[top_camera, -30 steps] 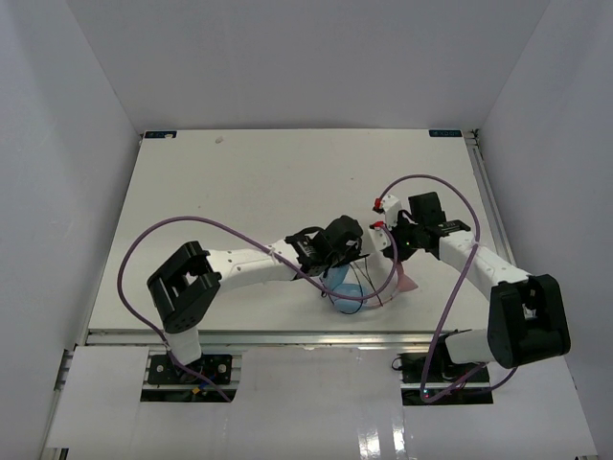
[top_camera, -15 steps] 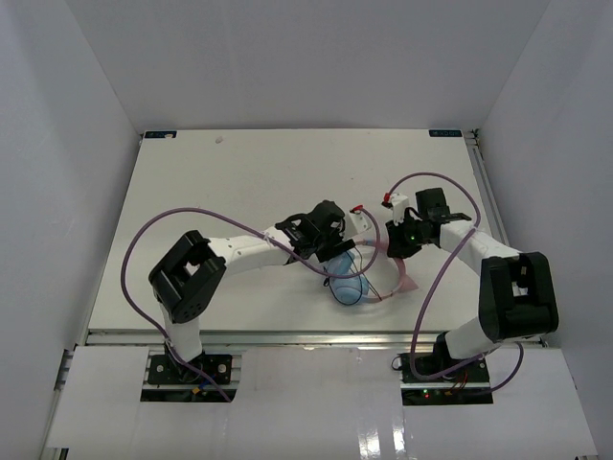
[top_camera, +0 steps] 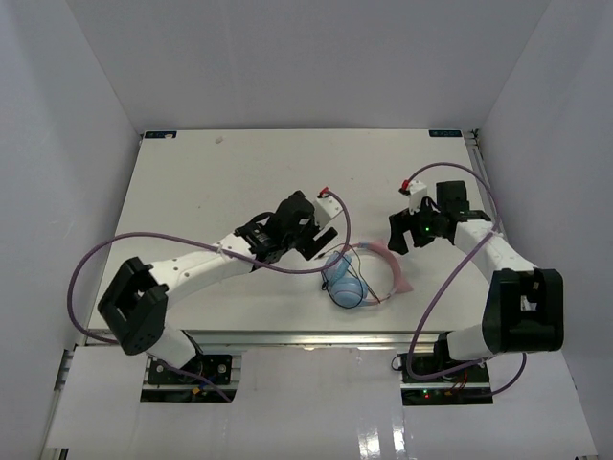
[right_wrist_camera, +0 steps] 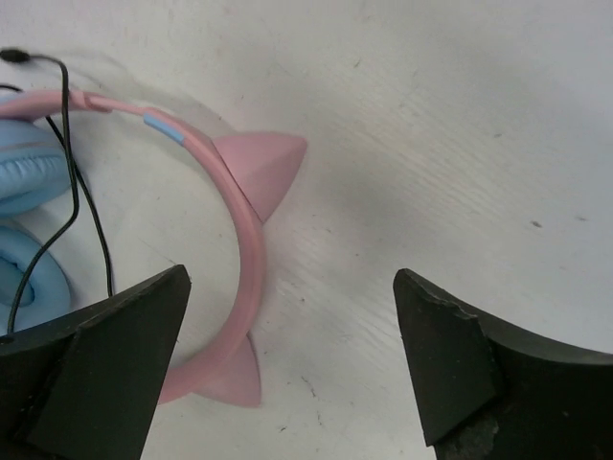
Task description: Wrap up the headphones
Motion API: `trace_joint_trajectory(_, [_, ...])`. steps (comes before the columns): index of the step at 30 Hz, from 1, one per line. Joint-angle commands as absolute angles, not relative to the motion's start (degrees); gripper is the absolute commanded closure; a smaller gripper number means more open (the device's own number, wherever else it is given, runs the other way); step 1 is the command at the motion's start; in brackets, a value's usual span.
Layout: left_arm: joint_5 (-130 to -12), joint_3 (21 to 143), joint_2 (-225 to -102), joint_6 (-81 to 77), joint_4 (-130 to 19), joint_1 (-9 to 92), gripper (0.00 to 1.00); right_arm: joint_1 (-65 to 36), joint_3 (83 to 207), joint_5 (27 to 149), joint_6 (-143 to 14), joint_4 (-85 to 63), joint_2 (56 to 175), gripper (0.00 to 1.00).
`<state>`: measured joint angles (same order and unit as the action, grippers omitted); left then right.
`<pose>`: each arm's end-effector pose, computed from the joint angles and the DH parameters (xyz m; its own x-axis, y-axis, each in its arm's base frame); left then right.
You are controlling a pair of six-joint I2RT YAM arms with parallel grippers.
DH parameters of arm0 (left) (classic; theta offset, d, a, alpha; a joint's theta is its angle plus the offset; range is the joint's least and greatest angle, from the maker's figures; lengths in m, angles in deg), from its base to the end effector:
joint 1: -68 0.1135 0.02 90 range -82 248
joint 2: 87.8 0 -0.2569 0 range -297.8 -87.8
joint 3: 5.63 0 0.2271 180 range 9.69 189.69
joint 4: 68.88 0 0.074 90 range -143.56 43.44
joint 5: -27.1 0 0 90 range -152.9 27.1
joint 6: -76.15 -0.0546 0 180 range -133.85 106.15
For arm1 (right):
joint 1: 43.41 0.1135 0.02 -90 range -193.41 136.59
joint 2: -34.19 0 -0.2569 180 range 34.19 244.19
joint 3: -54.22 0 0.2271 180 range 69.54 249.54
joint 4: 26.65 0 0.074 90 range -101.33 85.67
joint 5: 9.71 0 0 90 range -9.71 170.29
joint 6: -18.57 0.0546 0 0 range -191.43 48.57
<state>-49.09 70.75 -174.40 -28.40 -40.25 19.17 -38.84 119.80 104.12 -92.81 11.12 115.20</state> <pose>0.2252 -0.2377 0.2500 -0.2468 0.6528 -0.7162 0.6928 0.6356 0.3406 0.2704 0.0437 0.2076 -0.6287 -0.3848 -0.6757 -0.5835 0.8079 0.0829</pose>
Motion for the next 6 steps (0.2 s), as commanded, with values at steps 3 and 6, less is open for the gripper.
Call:
trace_joint_trajectory(3, [-53.32,57.28,-152.67,-7.59,-41.75,20.05,0.02,-39.01,118.46,91.87,-83.55,4.92,95.61,0.10])
trace_joint_trajectory(6, [-58.26,50.10,-142.28,0.90,-44.41,20.22,0.02,-38.92,115.37,89.16,-82.10,2.49,89.34,0.10])
